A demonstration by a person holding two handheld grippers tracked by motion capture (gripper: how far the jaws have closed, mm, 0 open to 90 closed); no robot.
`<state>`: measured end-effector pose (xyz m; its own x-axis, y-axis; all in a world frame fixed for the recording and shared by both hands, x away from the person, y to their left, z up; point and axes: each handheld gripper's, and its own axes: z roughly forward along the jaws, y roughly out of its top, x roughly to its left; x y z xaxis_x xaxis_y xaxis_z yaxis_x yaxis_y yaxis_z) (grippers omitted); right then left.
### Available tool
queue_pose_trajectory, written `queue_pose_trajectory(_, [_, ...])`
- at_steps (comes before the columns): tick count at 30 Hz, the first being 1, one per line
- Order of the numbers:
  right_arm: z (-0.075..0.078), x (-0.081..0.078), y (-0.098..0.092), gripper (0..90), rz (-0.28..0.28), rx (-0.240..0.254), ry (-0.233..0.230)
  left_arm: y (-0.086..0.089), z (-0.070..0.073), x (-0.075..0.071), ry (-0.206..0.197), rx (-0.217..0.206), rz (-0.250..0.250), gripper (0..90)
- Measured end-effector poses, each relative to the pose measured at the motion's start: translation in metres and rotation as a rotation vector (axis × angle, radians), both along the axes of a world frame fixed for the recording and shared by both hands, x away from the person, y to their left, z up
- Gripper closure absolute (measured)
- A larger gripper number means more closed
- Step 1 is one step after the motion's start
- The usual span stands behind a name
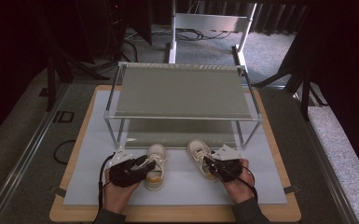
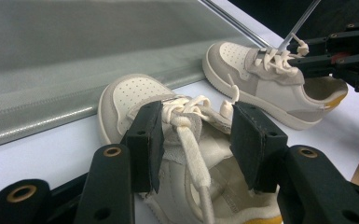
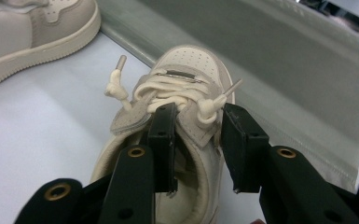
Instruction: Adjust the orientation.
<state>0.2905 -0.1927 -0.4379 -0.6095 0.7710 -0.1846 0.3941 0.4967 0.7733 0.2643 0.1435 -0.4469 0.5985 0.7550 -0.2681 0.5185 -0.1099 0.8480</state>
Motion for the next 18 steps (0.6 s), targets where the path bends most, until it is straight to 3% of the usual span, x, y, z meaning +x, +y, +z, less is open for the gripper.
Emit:
queue_pose_trajectory(6, [-0.003,0.003,-0.01,68.1,-0.031,0.049,0.041,-0.002,-0.001,0.002,-0.002,0.014,0.0,53.2])
queue_pose_trajectory(15, [-0.002,-0.001,-0.01,70.4,-0.053,0.031,0.034,-0.001,-0.004,0.003,0.004,0.027,0.014,52.6])
queue_pose_trajectory(18, [-0.002,-0.001,-0.012,67.4,-0.056,0.044,0.037,-0.001,-0.006,0.005,0.01,0.032,0.016,52.4])
